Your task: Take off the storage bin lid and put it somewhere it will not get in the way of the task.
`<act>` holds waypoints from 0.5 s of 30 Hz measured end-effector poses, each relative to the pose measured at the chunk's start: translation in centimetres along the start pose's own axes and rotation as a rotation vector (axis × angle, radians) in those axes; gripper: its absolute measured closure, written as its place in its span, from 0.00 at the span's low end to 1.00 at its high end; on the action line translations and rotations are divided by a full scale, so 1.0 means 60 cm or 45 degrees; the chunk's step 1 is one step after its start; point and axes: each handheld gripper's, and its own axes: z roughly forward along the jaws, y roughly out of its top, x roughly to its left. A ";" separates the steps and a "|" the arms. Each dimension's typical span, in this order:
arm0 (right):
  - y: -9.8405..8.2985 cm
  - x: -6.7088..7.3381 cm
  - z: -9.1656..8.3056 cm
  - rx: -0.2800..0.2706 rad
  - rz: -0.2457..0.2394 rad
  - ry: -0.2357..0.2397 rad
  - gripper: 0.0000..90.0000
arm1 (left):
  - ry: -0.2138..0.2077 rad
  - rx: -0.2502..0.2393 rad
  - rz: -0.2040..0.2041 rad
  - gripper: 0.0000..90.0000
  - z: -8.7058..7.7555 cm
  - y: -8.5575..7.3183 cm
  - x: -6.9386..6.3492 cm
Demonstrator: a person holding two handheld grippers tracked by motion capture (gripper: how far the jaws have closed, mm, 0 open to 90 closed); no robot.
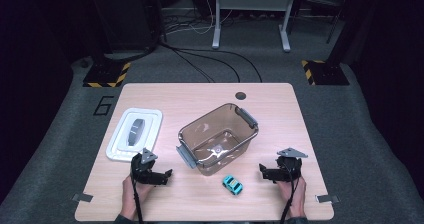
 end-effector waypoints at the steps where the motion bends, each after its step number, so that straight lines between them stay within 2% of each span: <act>1: -0.001 0.002 -0.001 -0.006 -0.004 0.009 0.00 | -0.003 0.000 -0.003 0.00 0.000 0.000 -0.001; 15: 0.001 0.064 -0.035 -0.011 -0.042 0.114 0.00 | 0.001 -0.009 -0.001 0.00 0.000 -0.001 -0.003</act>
